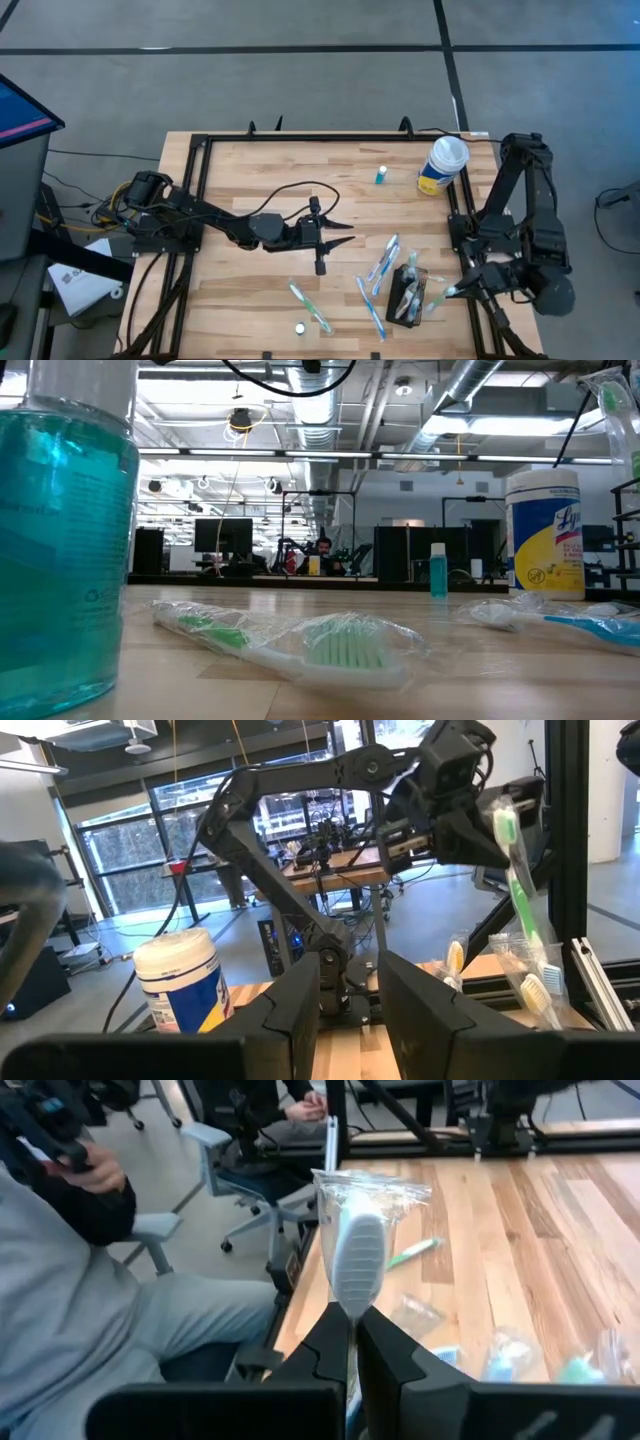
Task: Pick & Place toothbrushing station
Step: Put the green toothbrush into the black wire organizer
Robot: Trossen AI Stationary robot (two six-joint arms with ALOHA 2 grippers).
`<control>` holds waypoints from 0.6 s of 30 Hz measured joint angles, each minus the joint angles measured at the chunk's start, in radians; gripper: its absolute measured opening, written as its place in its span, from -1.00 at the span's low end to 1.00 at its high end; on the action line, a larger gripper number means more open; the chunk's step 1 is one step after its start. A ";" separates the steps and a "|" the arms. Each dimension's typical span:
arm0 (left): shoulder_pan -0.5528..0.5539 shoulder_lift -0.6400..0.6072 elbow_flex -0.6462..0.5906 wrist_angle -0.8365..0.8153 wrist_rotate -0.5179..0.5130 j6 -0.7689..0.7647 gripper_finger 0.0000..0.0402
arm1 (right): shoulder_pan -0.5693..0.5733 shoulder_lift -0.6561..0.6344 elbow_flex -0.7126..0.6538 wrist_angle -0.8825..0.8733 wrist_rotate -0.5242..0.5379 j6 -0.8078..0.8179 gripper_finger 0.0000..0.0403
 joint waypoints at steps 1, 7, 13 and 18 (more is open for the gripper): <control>0.000 0.000 0.000 0.000 0.000 0.000 -0.51 | 0.000 0.008 0.000 -0.013 0.000 0.020 -1.00; 0.000 0.000 0.000 0.000 0.000 0.000 -0.51 | 0.000 0.064 0.000 -0.032 0.002 0.075 -0.99; 0.000 0.000 0.000 -0.001 0.000 0.000 -0.51 | -0.015 0.093 0.000 -0.014 0.006 0.075 -0.99; 0.000 0.000 0.000 -0.002 0.000 0.000 -0.51 | -0.050 0.101 0.000 -0.014 0.006 0.071 -0.99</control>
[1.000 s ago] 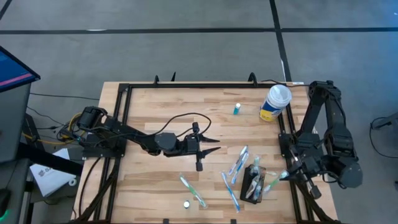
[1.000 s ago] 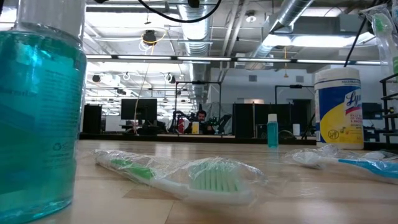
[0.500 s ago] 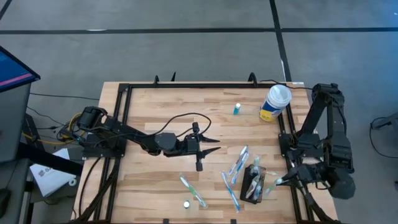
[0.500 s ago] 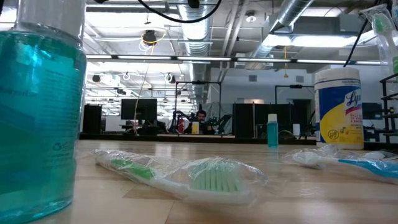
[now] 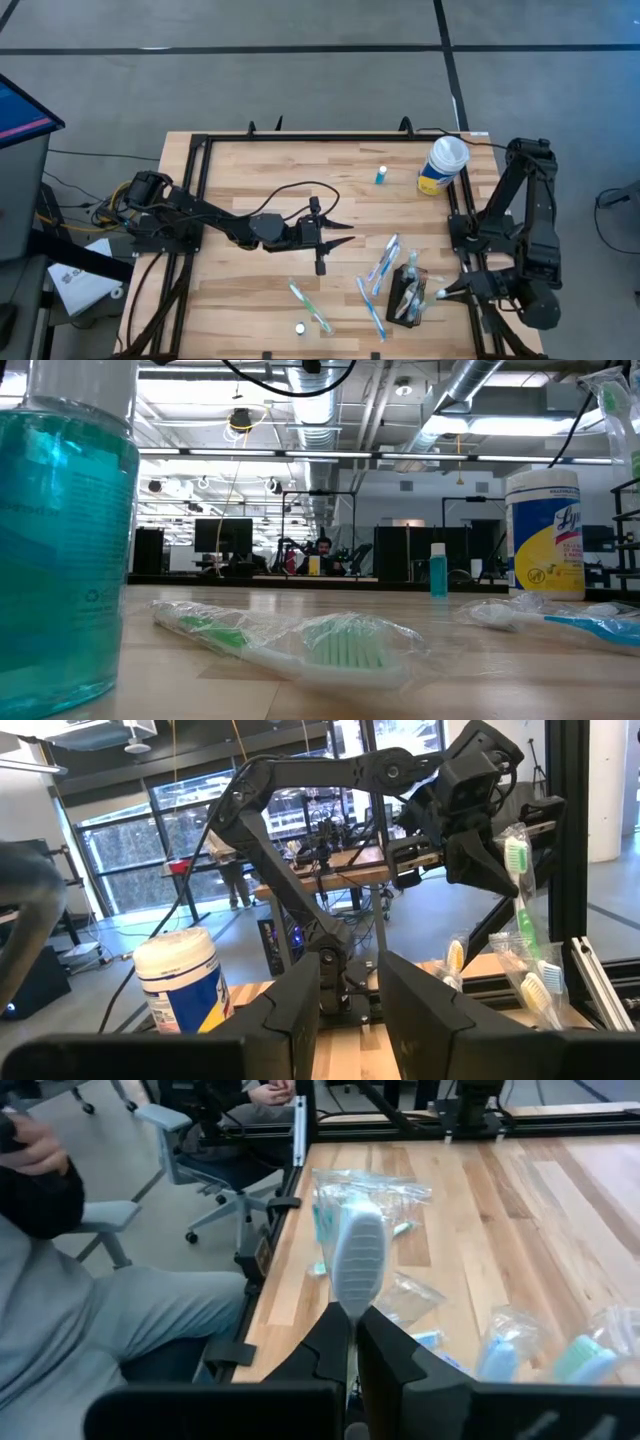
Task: Pick & Place toothbrushing station
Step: Put the green toothbrush into the black wire organizer
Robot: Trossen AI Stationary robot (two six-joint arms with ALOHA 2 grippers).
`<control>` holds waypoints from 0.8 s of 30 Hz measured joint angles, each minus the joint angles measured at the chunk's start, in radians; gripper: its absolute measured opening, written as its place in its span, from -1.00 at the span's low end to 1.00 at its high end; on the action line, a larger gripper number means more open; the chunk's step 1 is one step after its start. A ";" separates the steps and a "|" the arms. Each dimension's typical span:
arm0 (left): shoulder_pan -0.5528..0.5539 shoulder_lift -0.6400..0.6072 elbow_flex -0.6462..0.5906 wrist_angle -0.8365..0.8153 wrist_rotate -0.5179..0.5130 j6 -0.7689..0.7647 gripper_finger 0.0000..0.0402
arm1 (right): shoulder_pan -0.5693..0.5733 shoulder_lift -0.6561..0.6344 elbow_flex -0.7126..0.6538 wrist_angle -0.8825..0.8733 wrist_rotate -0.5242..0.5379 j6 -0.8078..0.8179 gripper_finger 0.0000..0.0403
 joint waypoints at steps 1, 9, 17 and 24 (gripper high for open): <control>0.000 0.000 0.000 -0.001 0.000 0.000 -0.51 | -0.007 0.000 0.000 0.001 -0.003 0.000 -0.99; 0.000 0.000 0.000 -0.005 0.000 0.000 -0.51 | -0.030 0.000 0.000 0.010 -0.006 -0.005 -0.99; 0.000 0.000 0.000 -0.017 0.000 0.000 -0.51 | -0.030 0.023 0.000 0.035 -0.011 -0.012 -0.99; 0.000 0.000 0.000 -0.021 0.000 0.000 -0.51 | -0.021 0.069 0.000 0.055 -0.023 -0.012 -0.99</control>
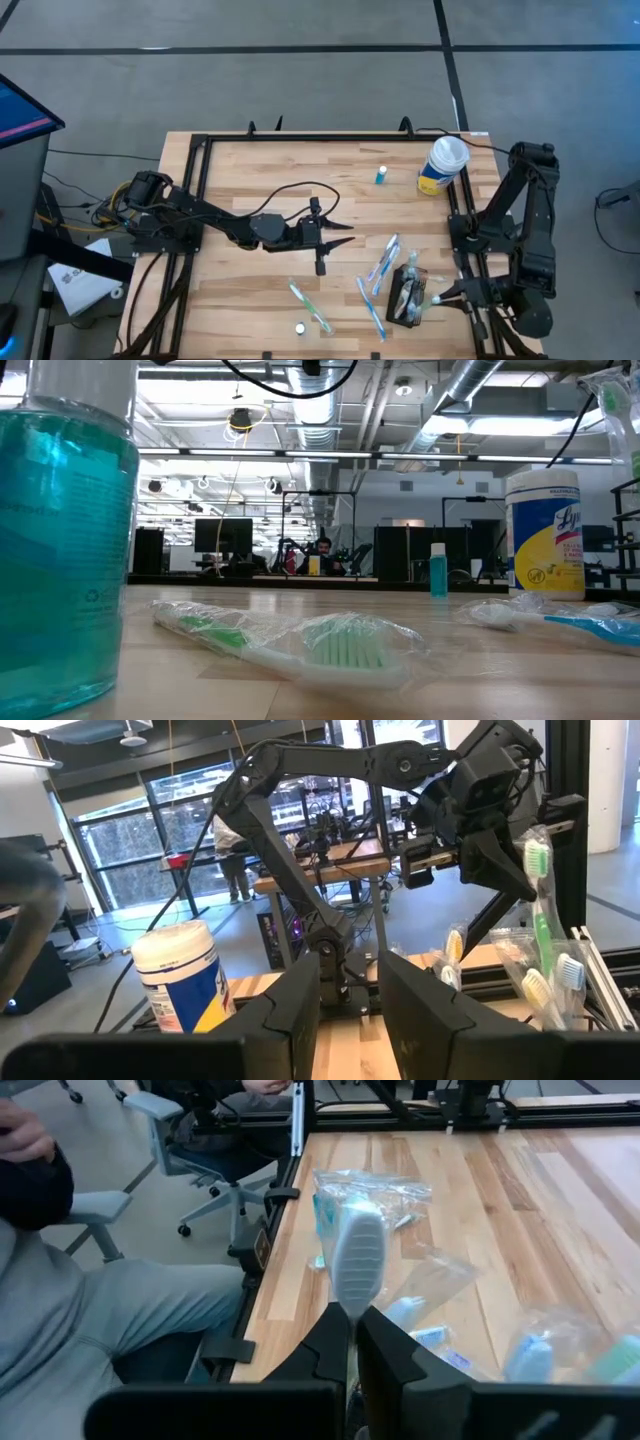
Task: Pick & Place toothbrushing station
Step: Put the green toothbrush into the black wire organizer
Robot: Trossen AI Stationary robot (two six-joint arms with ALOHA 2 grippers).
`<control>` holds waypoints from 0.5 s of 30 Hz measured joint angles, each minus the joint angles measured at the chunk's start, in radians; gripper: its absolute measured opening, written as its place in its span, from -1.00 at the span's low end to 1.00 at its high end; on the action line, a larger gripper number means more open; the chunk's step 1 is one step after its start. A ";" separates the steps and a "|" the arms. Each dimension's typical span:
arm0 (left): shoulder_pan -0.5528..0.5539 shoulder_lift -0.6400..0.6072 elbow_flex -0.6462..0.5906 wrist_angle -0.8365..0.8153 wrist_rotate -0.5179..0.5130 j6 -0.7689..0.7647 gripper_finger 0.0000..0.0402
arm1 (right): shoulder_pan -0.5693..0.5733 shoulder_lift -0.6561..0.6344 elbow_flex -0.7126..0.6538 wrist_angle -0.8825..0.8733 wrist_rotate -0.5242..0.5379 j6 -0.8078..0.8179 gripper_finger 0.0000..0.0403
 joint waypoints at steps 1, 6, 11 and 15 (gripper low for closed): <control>0.000 0.000 0.000 0.000 0.000 0.000 -0.51 | 0.000 0.005 0.000 0.001 0.000 0.005 -0.99; 0.000 0.000 0.000 0.000 0.000 0.000 -0.51 | -0.002 0.033 0.000 0.009 -0.005 0.008 -0.99; 0.000 0.000 0.000 -0.002 0.000 0.000 -0.51 | -0.002 0.062 -0.001 0.013 -0.006 0.008 -0.99; 0.000 0.000 0.000 -0.003 0.000 -0.001 -0.51 | -0.002 0.082 -0.001 0.014 -0.005 0.023 -0.99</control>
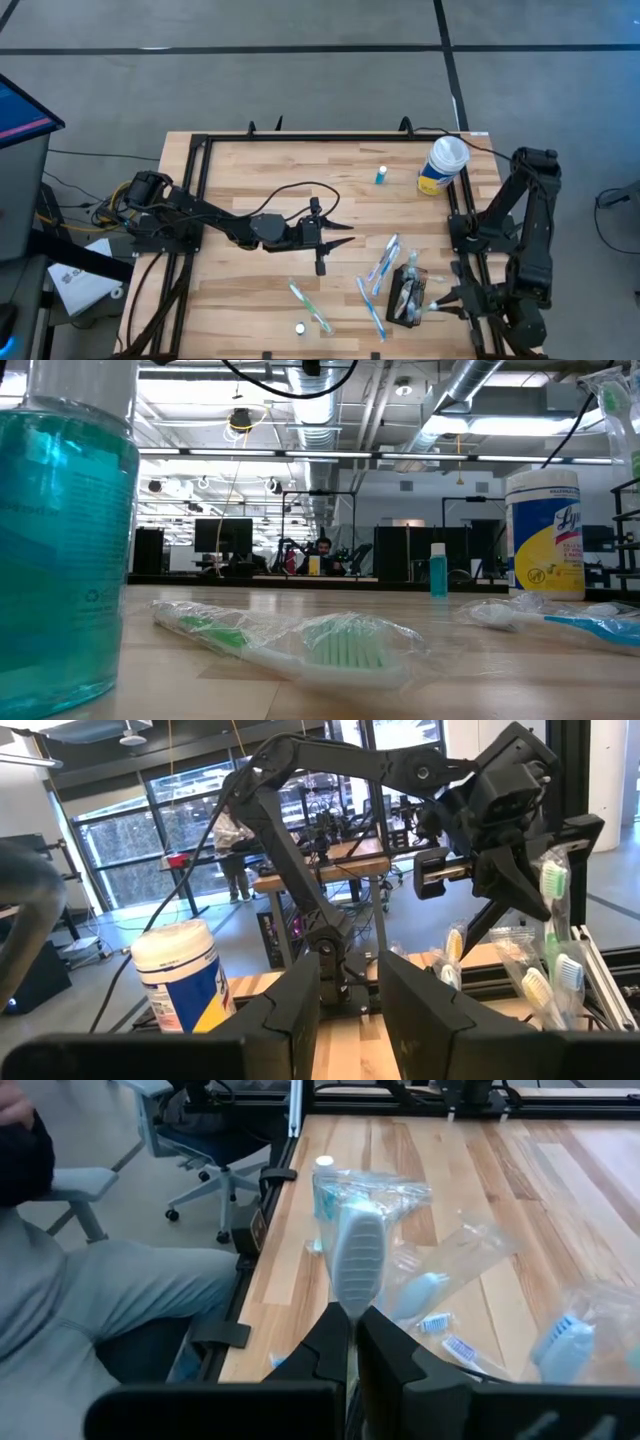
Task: Pick & Place toothbrushing station
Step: Put the green toothbrush into the black wire organizer
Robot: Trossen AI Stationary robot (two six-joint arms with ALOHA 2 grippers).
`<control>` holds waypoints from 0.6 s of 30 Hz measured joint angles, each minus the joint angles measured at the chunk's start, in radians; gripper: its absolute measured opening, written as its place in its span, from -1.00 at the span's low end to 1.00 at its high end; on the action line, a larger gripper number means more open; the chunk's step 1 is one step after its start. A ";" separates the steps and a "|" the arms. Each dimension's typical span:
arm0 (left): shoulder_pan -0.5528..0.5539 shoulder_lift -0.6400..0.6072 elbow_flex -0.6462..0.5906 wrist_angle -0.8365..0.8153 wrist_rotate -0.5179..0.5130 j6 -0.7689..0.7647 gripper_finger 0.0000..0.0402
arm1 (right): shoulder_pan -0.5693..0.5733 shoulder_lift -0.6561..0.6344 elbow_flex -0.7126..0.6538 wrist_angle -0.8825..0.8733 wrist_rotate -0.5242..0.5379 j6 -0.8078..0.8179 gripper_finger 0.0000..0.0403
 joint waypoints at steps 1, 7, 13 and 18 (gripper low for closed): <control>0.000 0.000 0.000 0.000 0.000 0.000 -0.51 | 0.000 0.006 0.000 0.001 0.001 0.000 -0.99; 0.000 0.000 0.000 0.000 0.000 -0.024 -0.51 | 0.000 0.042 0.000 0.002 0.002 0.015 -0.99; 0.000 0.000 0.000 0.000 0.000 -0.026 -0.51 | 0.000 0.073 -0.001 -0.006 0.000 0.061 -0.99; 0.000 0.000 0.000 0.000 0.000 -0.026 -0.51 | 0.000 0.105 -0.001 -0.009 0.000 0.072 -0.99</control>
